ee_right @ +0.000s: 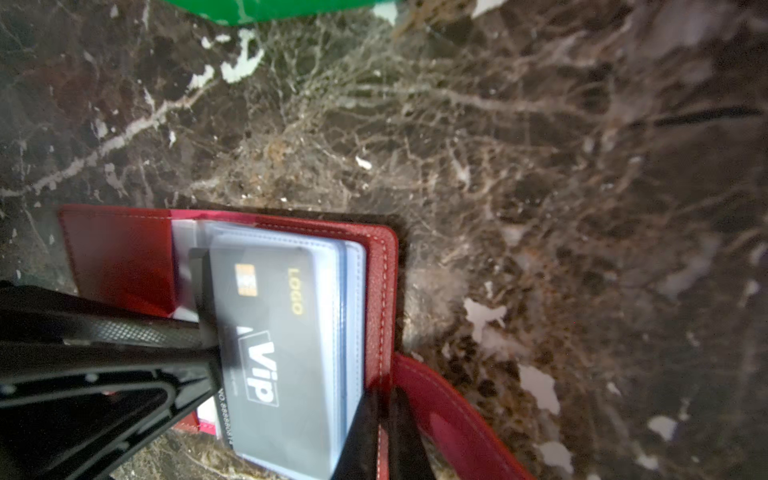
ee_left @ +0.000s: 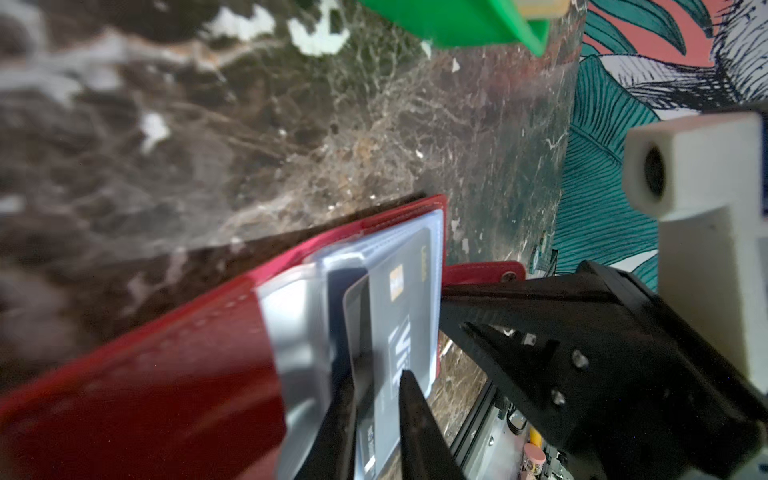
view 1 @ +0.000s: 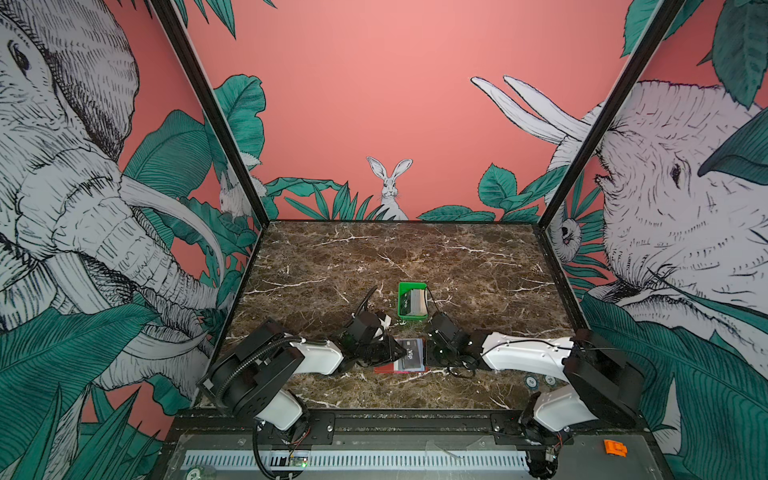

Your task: Put the credit cards into the card holder

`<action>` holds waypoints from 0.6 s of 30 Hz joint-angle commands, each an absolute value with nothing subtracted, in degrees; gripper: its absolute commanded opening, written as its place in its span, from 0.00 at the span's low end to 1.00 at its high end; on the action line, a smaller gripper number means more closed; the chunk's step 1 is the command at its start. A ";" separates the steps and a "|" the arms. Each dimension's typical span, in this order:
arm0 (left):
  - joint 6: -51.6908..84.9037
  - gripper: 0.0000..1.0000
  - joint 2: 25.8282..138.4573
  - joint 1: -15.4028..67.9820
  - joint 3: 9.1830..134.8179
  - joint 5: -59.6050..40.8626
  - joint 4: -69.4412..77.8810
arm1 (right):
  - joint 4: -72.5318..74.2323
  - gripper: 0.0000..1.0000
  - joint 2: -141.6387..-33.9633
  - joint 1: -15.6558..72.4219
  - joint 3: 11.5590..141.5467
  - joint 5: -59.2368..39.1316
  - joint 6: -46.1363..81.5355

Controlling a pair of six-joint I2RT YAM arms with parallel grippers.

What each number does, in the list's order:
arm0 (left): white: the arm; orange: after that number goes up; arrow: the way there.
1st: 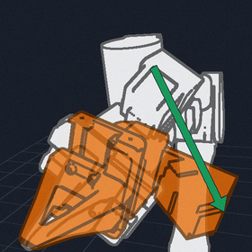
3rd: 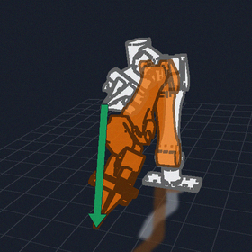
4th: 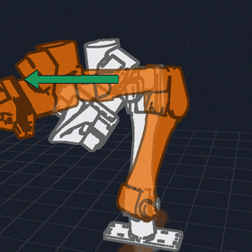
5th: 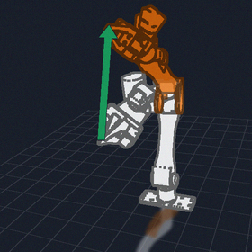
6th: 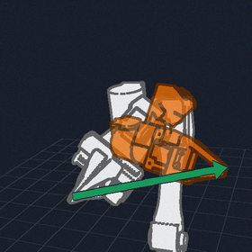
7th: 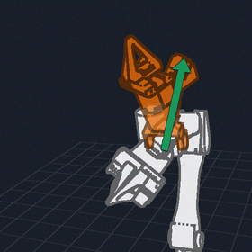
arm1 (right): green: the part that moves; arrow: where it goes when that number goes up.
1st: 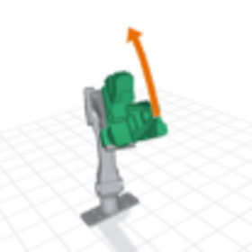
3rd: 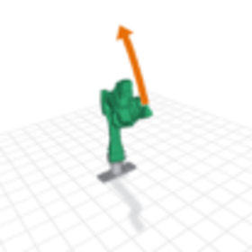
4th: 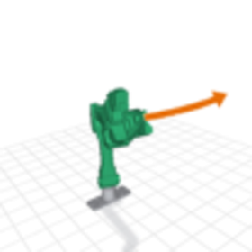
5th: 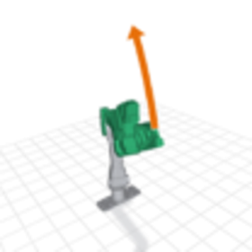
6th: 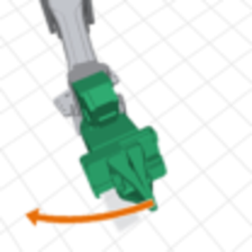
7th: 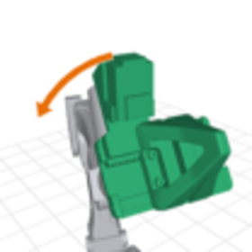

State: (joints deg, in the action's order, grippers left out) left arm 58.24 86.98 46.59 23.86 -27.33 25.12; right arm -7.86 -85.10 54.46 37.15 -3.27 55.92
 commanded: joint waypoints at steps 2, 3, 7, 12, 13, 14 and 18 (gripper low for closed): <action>56.25 0.21 87.19 47.46 25.48 -27.58 23.78 | -9.21 0.08 -87.85 55.18 35.92 -1.98 55.60; 55.66 0.21 87.10 47.56 25.78 -27.68 22.98 | -9.20 0.08 -87.80 55.14 35.94 -1.89 55.49; 53.83 0.21 85.68 47.69 26.46 -26.15 17.90 | -9.18 0.08 -87.58 55.14 35.91 -1.85 55.57; 52.60 0.21 82.79 47.69 25.78 -22.73 12.05 | -8.74 0.08 -85.91 55.11 35.53 -1.57 55.92; 52.65 0.21 82.27 47.64 25.66 -22.38 11.70 | -8.61 0.08 -85.55 55.18 35.52 -1.50 55.90; 52.58 0.21 81.82 47.66 25.43 -22.11 11.35 | -8.47 0.08 -85.15 55.11 35.46 -1.56 55.98; 52.53 0.20 81.18 47.67 25.31 -22.05 11.05 | -7.00 0.08 -83.76 55.14 34.97 -1.88 56.35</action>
State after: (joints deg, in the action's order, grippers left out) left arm 53.58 82.65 47.48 25.76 -23.53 14.09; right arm -7.22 -84.38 54.76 36.49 -2.72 55.99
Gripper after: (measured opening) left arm 0.199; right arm 0.079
